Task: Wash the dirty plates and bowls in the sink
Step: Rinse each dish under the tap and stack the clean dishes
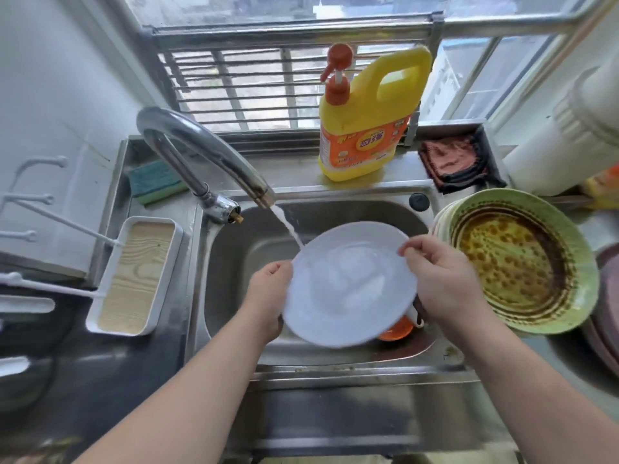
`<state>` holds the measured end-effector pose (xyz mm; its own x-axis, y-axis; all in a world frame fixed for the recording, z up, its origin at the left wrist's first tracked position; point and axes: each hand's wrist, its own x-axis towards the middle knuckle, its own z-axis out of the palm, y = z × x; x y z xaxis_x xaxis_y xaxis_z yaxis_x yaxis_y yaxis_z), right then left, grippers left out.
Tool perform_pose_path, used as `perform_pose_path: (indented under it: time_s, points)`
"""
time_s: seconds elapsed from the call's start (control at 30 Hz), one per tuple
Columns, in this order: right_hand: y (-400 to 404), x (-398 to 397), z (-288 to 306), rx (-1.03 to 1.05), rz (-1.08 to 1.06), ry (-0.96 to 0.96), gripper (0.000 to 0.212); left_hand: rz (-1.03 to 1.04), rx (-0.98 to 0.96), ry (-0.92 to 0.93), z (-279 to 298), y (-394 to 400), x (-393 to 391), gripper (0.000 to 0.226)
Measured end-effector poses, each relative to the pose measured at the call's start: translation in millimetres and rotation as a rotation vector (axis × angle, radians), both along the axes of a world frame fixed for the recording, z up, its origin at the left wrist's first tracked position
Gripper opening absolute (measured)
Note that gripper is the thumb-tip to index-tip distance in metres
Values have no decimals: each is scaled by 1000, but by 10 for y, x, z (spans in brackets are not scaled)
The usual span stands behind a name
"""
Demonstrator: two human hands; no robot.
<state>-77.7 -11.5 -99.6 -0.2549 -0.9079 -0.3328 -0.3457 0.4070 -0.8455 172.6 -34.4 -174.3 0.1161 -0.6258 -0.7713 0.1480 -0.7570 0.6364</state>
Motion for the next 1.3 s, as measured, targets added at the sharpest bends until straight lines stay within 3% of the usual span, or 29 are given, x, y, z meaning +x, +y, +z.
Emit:
perform_pose_path:
  time_s: [0.17,0.23,0.3,0.4,0.47,0.53,0.73,0.97,1.03,1.13,1.3]
  points:
    - [38,24,285,99,68,-356,21,-65,261,150,180,1,320,20]
    - [37,21,364,66,183,-356,14,4,365,264,166,2,435,23]
    - [14,1,317,26,229,-231,12,63,397,331,168,19,481,22]
    - [-23,21,171,15,122,-104,21,22,327,308,148,91,447,20]
    - [-25,64,70,62,-9,-91,24,-38,265,249,124,148,395,37]
    - [2,94,-73,155,-100,-127,32,-56,212,223,132,188,355,51]
    - [138,245,-599,355,-301,-208,40,-226,-2,-77,153,174,339,40]
    - [69,573,-630,585,-576,-452,66,-194,-162,-114,170,149,526,51]
    - [33,677,-661,640,-597,-531,62,-167,-186,-129,185,148,580,52]
    - [-14,826,-781,693,-600,-606,75,-116,-222,-126,189,177,680,43]
    - [-33,1018,-773,652,-471,-434,82,-86,-160,-181,62,321,905,36]
